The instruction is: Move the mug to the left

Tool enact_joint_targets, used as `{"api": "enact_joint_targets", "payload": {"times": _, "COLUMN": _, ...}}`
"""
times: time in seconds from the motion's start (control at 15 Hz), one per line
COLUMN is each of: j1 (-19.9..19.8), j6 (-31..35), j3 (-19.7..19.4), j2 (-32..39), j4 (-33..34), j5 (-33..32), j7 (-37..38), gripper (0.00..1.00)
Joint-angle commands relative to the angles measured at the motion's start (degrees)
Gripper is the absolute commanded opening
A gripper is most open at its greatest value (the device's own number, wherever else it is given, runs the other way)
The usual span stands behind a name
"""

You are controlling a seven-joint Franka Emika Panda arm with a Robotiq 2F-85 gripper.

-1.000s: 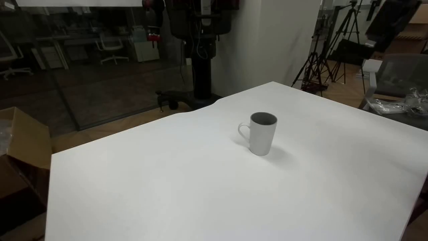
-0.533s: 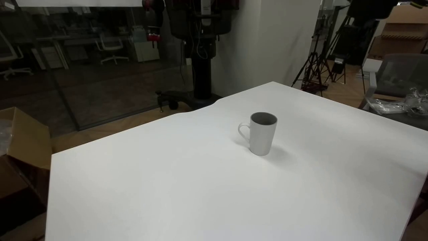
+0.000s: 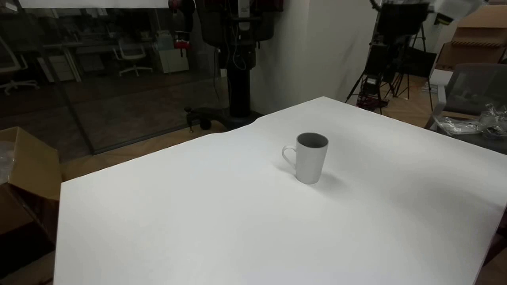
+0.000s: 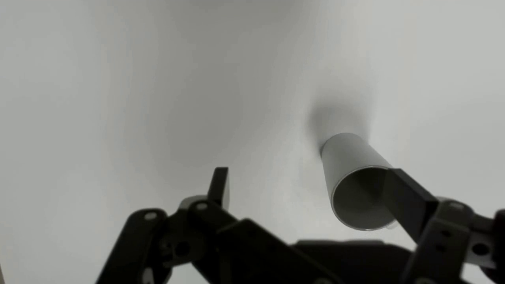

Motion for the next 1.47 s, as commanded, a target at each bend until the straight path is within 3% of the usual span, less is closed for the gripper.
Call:
{"api": "enact_joint_targets", "payload": {"times": 0.0, "j1": 1.2, "j6": -2.9, "j3": 2.4, "j2": 13.9, "j4": 13.9, "j5": -1.8, "j7": 0.5, "gripper": 1.0}}
{"api": "enact_joint_targets", "payload": {"times": 0.4, "j1": 4.9, "j6": -7.3, "j3": 8.4, "j2": 26.1, "j4": 27.1, "j5": -1.5, "j7": -1.6, "gripper": 1.0}}
{"api": "enact_joint_targets", "payload": {"times": 0.47, "j1": 3.8, "j6": -4.6, "j3": 7.9, "j2": 23.4, "j4": 22.6, "j5": -1.2, "j7": -1.8, "gripper": 1.0}}
{"api": "enact_joint_targets", "payload": {"times": 0.8, "j1": 3.7, "j6": -4.6, "j3": 8.2, "j2": 24.6, "j4": 23.2, "j5": -1.1, "j7": -2.0, "gripper": 1.0}}
{"api": "enact_joint_targets", "payload": {"times": 1.4, "j1": 6.6, "j6": 2.1, "j3": 11.4, "j2": 24.2, "j4": 17.3, "j5": -2.9, "j7": -3.0, "gripper": 1.0}}
